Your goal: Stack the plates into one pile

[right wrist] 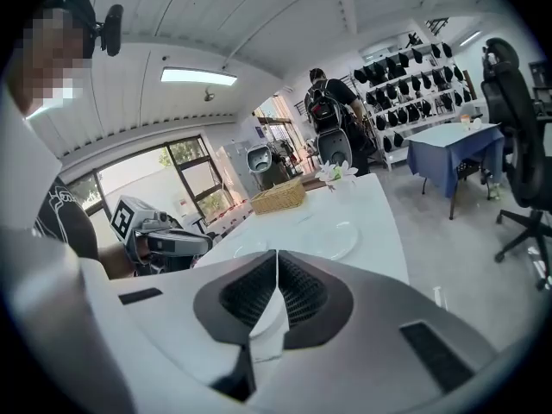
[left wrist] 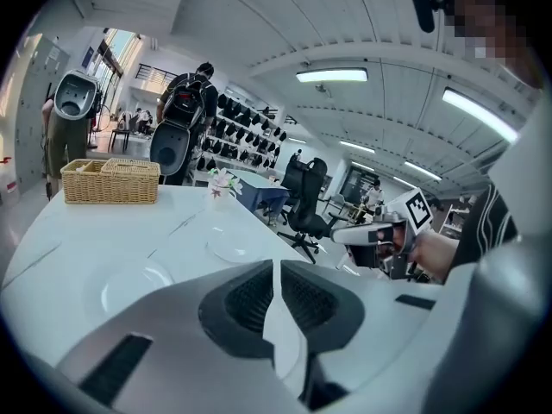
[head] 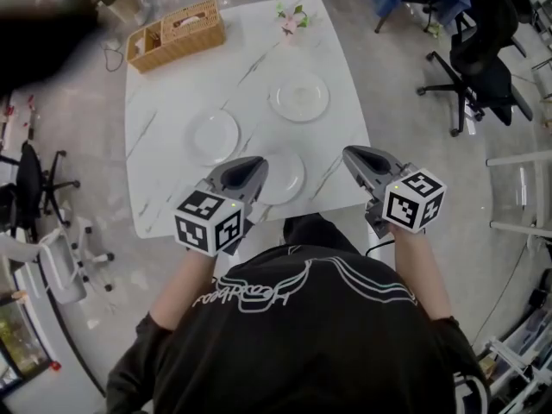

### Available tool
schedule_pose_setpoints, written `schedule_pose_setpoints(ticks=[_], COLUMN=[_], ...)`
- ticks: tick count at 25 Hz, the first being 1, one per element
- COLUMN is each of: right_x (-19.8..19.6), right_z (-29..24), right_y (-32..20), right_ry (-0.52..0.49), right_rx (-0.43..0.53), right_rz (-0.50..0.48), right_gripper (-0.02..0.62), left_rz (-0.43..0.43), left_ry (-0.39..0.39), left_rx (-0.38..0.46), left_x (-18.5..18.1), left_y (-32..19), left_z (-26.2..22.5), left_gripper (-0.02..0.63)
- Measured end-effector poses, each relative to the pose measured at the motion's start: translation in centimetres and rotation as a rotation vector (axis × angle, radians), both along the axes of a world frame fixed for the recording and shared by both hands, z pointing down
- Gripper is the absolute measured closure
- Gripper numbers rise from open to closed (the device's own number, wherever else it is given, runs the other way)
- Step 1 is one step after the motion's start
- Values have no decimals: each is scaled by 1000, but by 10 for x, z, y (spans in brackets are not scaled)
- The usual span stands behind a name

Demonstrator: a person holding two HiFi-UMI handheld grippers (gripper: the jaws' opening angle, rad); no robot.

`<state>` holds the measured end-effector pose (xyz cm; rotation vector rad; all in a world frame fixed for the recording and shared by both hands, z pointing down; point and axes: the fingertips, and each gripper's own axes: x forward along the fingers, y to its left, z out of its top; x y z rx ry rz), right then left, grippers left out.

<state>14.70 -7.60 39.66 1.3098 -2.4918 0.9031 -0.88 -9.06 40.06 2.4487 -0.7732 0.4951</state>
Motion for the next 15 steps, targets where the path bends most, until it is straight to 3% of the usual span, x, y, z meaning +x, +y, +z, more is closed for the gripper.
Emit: schedule_pose_setpoints(ticks=[12, 15], right_x=[31, 37], right_z=[30, 40], right_y=[-88, -102], right_ry=[-33, -42], right_rx=[-80, -108], right_rz=[-14, -6], right_gripper=[563, 511], left_rz=[-4, 12], left_ry=[-91, -127], left_rx=[-42, -41], left_x=[25, 31], left_y=[-93, -112], left_z=[32, 44], left_gripper=[561, 561])
